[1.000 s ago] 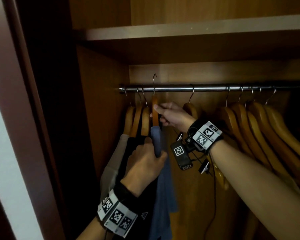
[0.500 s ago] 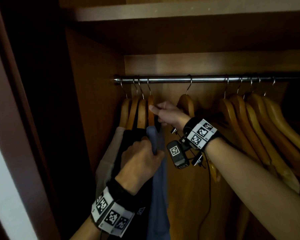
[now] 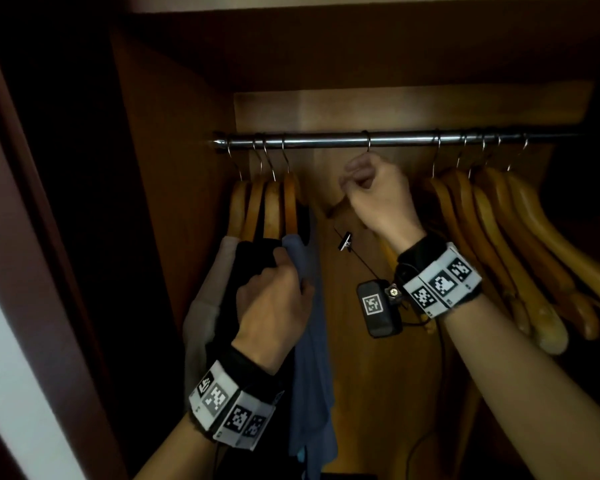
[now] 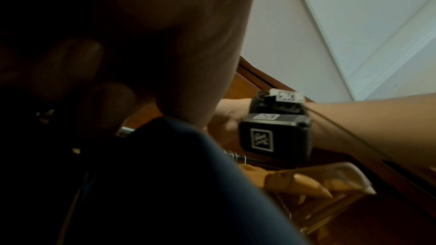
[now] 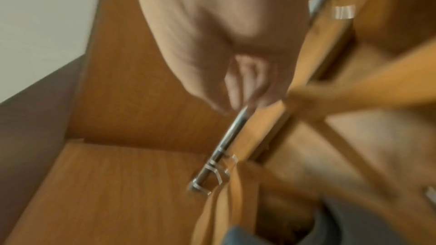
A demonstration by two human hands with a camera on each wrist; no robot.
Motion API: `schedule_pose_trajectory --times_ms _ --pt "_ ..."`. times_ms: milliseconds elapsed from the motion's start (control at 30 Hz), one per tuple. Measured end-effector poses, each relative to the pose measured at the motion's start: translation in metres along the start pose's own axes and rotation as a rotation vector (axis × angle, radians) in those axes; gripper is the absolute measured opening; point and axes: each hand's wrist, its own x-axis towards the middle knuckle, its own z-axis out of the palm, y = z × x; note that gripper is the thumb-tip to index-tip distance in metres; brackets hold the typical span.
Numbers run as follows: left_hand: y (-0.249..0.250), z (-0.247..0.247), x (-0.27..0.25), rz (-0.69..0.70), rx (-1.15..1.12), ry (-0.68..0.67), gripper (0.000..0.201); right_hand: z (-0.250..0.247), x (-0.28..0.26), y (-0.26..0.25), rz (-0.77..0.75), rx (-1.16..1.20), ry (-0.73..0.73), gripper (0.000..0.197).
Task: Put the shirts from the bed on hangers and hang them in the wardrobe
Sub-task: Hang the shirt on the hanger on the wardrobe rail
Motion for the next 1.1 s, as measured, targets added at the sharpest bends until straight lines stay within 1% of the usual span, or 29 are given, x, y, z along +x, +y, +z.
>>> schedule_pose_trajectory --times_ms 33,67,100,133,167,200,233,300,367,433,500,533,667,733,767,833,933,1100 --pt "0.001 0.002 0.000 0.009 0.027 0.001 0.042 -0.005 -0.003 0.003 0.016 -0.114 0.023 0.033" --pt "0.002 0.003 0.000 0.013 0.055 0.003 0.041 -0.010 -0.007 0.005 0.082 -0.241 -0.002 0.047" --pt "0.002 0.005 0.001 0.012 0.077 0.002 0.041 -0.011 -0.009 0.007 0.180 -0.330 -0.061 0.063" --pt "0.003 0.006 0.001 0.010 0.093 -0.001 0.042 -0.012 -0.013 0.010 0.276 -0.368 -0.139 0.077" --pt "0.004 0.006 0.001 0.007 0.103 0.000 0.042 -0.011 -0.016 0.014 0.350 -0.369 -0.216 0.085" --pt "0.004 0.007 0.001 0.003 0.110 0.004 0.042 -0.010 -0.021 0.018 0.397 -0.365 -0.280 0.087" --pt "0.004 0.007 0.001 0.000 0.117 0.010 0.040 -0.008 -0.025 0.023 0.420 -0.373 -0.326 0.083" --pt "0.004 0.006 0.000 -0.005 0.114 0.018 0.040 -0.004 -0.035 0.028 0.422 -0.402 -0.366 0.059" --pt "0.003 0.006 0.000 -0.007 0.104 0.012 0.038 0.003 -0.042 0.032 0.441 -0.285 -0.331 0.036" --pt "0.003 0.005 0.000 -0.009 0.095 -0.003 0.039 0.011 -0.046 0.034 0.464 -0.134 -0.282 0.022" --pt "0.004 0.006 0.003 -0.008 0.093 -0.009 0.042 0.017 -0.049 0.032 0.450 -0.056 -0.238 0.008" --pt "0.004 0.006 0.003 -0.010 0.098 -0.011 0.044 0.020 -0.051 0.030 0.448 -0.014 -0.226 0.005" --pt "0.007 0.005 0.002 -0.017 0.139 -0.009 0.048 0.023 -0.056 0.023 0.437 0.079 -0.164 0.007" --pt "0.007 0.007 0.002 -0.009 0.162 -0.001 0.050 0.022 -0.057 0.019 0.425 0.132 -0.138 0.002" --pt "0.007 0.008 0.002 -0.004 0.168 0.003 0.050 0.022 -0.058 0.015 0.410 0.150 -0.119 0.005" --pt "0.007 0.008 0.002 0.008 0.185 0.028 0.050 0.019 -0.057 0.004 0.357 0.143 -0.085 0.011" --pt "0.007 0.010 0.001 0.023 0.198 0.033 0.051 0.014 -0.059 -0.009 0.295 0.141 -0.059 0.009" --pt "0.004 0.013 0.000 0.021 0.262 0.024 0.051 0.007 -0.085 -0.006 0.315 0.133 -0.020 0.003"
